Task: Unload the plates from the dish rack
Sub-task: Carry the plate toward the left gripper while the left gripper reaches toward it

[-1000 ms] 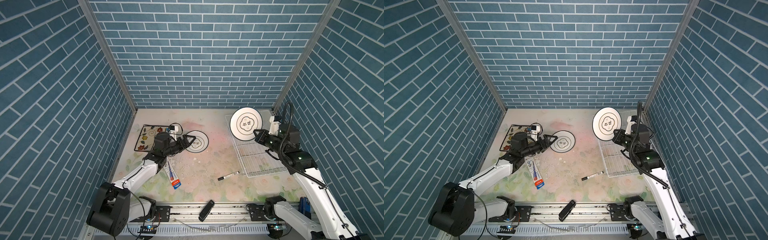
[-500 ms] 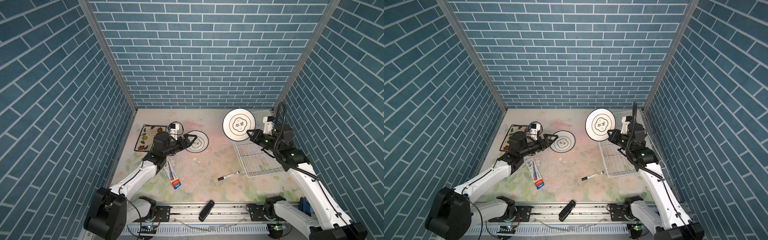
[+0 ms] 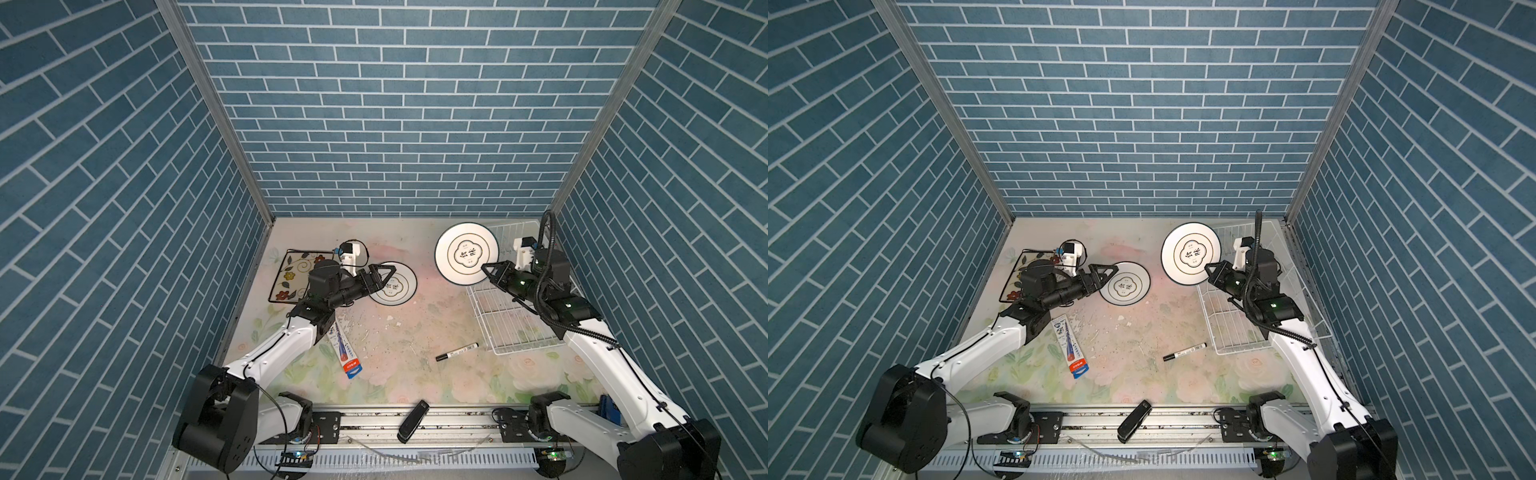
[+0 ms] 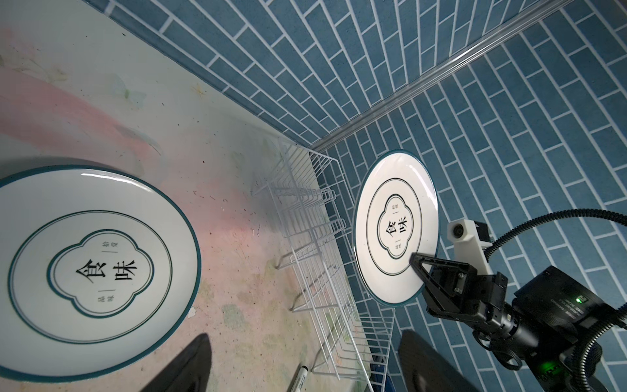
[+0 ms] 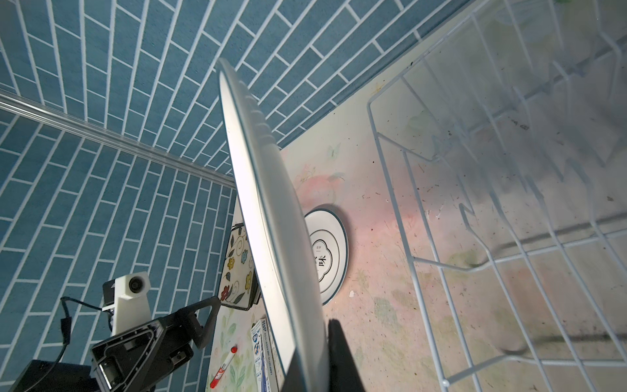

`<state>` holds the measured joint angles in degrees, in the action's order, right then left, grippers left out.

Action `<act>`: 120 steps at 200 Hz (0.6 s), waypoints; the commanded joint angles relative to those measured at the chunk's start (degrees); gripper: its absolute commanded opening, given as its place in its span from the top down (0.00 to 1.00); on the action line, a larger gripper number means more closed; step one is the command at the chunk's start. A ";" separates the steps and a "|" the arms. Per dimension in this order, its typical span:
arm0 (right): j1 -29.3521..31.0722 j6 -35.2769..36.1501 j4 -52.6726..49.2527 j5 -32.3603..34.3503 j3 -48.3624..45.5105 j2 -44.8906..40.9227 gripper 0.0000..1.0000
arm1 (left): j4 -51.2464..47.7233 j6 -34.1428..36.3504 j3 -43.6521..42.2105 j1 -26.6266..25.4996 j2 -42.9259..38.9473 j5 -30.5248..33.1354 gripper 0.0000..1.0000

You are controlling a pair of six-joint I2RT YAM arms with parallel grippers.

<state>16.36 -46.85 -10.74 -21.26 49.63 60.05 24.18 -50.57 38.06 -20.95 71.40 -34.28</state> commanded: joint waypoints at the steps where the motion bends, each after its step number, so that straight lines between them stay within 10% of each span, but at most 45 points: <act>1: 1.04 -2.80 6.14 -2.40 -1.34 1.00 1.00 | 4.08 -0.32 1.75 -0.48 1.11 -0.82 0.12; 120: 4.54 -4.55 11.25 -5.84 -1.20 6.57 1.00 | 7.48 0.49 3.18 -0.55 2.39 -3.42 0.13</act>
<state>19.64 -48.95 -4.97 -24.86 49.43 65.71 28.05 -50.35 38.94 -21.06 72.77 -35.44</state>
